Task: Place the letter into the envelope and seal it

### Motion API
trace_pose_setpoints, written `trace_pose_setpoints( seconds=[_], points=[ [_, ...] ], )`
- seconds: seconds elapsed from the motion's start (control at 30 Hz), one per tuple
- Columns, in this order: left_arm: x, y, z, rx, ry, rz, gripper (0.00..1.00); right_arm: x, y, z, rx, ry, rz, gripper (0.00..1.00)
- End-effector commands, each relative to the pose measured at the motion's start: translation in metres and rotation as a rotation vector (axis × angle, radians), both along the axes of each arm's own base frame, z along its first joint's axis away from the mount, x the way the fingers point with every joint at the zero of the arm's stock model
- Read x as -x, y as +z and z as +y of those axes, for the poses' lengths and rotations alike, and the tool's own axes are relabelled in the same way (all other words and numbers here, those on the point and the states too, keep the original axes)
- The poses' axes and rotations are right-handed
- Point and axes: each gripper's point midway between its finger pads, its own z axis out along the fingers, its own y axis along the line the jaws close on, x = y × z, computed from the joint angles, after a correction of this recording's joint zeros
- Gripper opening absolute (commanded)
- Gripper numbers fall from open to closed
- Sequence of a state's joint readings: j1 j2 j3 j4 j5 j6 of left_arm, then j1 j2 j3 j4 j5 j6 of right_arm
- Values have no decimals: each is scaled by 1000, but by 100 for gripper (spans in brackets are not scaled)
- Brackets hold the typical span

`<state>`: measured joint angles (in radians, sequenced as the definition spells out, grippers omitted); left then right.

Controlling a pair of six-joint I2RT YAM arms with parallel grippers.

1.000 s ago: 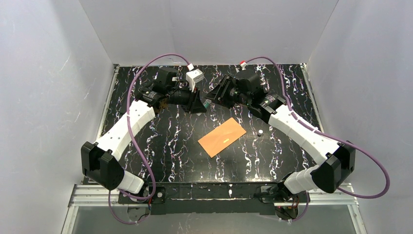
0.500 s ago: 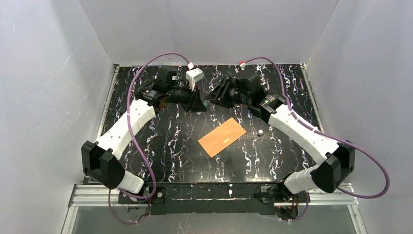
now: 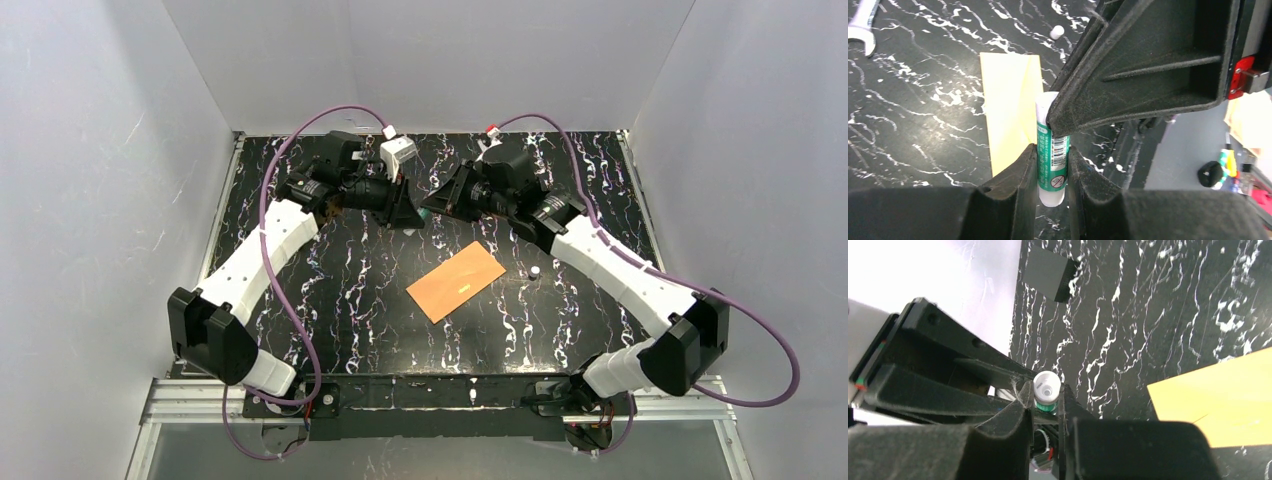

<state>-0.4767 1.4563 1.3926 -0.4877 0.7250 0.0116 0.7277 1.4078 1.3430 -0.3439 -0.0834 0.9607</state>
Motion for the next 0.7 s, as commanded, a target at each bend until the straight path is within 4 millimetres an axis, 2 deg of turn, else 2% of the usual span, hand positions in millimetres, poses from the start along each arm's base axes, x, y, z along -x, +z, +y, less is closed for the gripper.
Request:
trace_pose_setpoints(
  seconds=[0.0, 0.2, 0.33, 0.5, 0.53, 0.57, 0.6, 0.63, 0.67],
  points=[
    [35, 43, -13, 138, -118, 144, 0, 5, 62, -5, -52, 107, -338, 1],
    [71, 80, -20, 290, -270, 304, 0, 46, 104, -6, -153, 366, -638, 1],
    [88, 89, -18, 347, -356, 362, 0, 79, 126, -10, -295, 536, -765, 1],
    [114, 103, -8, 418, -488, 331, 0, 132, 150, -18, -420, 793, -869, 1],
    [117, 107, -7, 426, -498, 320, 0, 137, 153, -20, -428, 812, -868, 1],
    [118, 109, -6, 426, -495, 316, 0, 137, 156, -20, -419, 813, -858, 1],
    [116, 111, -7, 421, -479, 296, 0, 127, 156, -19, -377, 766, -835, 1],
    [112, 108, -8, 403, -443, 281, 0, 110, 151, -20, -299, 676, -801, 12],
    [107, 104, -9, 383, -406, 268, 0, 89, 143, -23, -209, 560, -765, 32]
  ],
)
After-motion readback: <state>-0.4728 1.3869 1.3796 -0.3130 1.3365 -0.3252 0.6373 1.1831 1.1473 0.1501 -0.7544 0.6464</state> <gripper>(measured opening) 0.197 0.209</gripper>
